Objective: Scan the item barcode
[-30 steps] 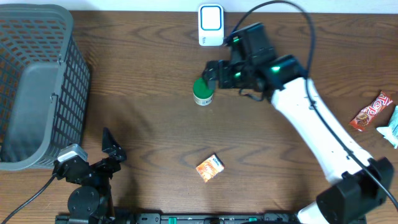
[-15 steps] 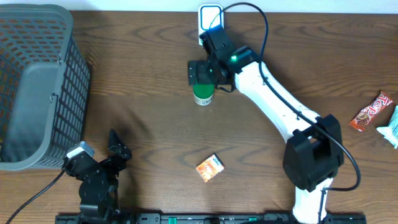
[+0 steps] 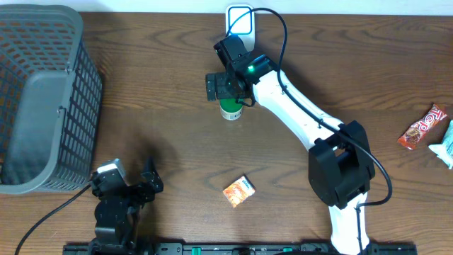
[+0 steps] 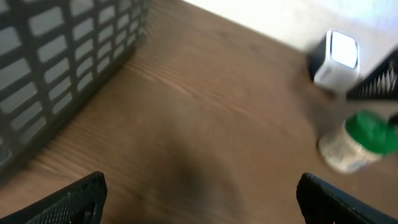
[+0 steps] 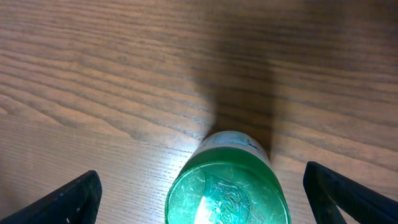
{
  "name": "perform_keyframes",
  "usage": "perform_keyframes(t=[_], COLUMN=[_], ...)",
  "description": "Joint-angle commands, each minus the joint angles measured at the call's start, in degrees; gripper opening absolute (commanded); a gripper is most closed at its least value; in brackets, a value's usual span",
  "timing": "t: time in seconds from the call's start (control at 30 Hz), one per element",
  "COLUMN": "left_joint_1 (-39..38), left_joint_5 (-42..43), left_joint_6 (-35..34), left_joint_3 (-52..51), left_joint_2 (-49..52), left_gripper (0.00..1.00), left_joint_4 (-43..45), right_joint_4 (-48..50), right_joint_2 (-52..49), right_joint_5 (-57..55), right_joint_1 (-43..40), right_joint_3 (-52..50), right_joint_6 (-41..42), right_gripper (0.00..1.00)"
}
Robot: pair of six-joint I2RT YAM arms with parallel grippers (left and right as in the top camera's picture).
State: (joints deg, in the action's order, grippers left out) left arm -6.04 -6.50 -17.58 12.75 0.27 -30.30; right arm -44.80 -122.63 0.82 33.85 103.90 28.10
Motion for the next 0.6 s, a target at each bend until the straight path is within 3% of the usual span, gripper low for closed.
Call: perform_keyframes(t=[0.0,0.43,0.57], left_joint_1=[0.2,0.2,0.2], left_joint_5=[1.6,1.5,1.5], left_joint_6=[6.9,7.1,7.1], left_joint_3=[-0.4,-3.3,-4.0], left_joint_2=[0.0,0.0,0.0], left_gripper=[0.98,0.98,0.98], left_joint_4=[-0.1,1.4,0.7], right_joint_4=[0.5,0.2,-1.2], right_joint_2=[-0.1,-2.4,-4.0], right_joint_5=[-1.1,-2.5,-2.9], right_joint_1=[0.4,1.1,1.1], right_joint_3=[0.9,0.9,0.9], right_joint_6=[0.8,0.8,4.4], right_gripper=[0.99,0.99,0.99])
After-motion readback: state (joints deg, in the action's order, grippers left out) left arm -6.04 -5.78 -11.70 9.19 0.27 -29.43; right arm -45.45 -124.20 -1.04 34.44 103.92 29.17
